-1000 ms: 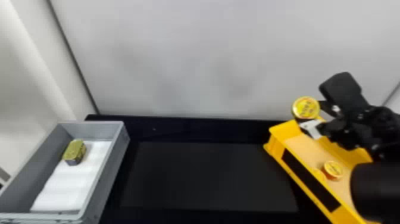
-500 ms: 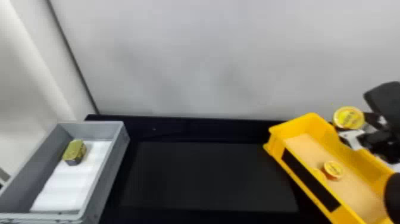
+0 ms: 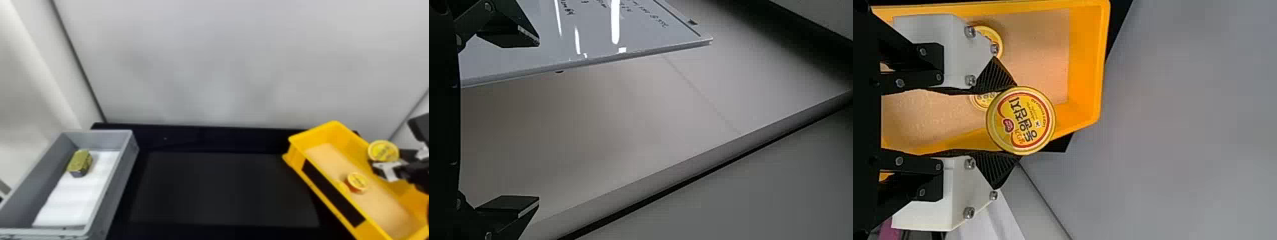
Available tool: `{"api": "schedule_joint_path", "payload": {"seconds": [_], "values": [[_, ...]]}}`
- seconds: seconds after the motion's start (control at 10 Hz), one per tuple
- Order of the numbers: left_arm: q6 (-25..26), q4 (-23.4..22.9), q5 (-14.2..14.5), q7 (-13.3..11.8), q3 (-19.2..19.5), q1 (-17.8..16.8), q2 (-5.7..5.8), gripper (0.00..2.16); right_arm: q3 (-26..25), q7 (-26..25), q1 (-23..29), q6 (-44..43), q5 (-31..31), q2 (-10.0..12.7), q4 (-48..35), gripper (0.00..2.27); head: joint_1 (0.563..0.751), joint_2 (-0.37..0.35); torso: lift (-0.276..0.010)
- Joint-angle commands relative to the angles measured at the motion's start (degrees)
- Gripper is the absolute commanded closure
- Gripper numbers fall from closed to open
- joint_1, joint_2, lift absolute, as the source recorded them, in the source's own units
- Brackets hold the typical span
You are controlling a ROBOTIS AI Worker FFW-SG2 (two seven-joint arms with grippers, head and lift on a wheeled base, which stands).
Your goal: Pick up the round yellow can and place it in the yellow rectangular box
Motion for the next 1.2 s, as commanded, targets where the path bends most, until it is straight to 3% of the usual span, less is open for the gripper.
{"api": "schedule_joint_path", "payload": {"seconds": [0.0, 0.4, 0.8, 1.1], "values": [[0.0, 0.0, 0.0, 0.0, 0.0, 0.1, -0.15, 0.16, -3.3, -0.5, -0.6, -1.8, -2.9, 1.4, 4.4, 0.75, 0.686, 0.014, -0.056], [0.0, -0.2, 0.3, 0.5, 0.1, 0.9, -0.15, 0.16, -7.1, 0.1, -0.2, -2.5, -2.9, 0.8, 7.6, 0.75, 0.686, 0.014, -0.056], [0.0, -0.4, 0.3, 0.6, 0.2, 1.2, -0.15, 0.16, -7.5, 0.8, -0.1, -3.2, -3.2, 0.9, 9.9, 0.73, 0.686, 0.014, -0.056], [0.2, -0.5, 0.3, 0.6, 0.3, 1.3, -0.15, 0.16, -6.9, 0.7, -0.1, -3.7, -3.1, 0.6, 9.4, 0.45, 0.686, 0.014, -0.056]]}}
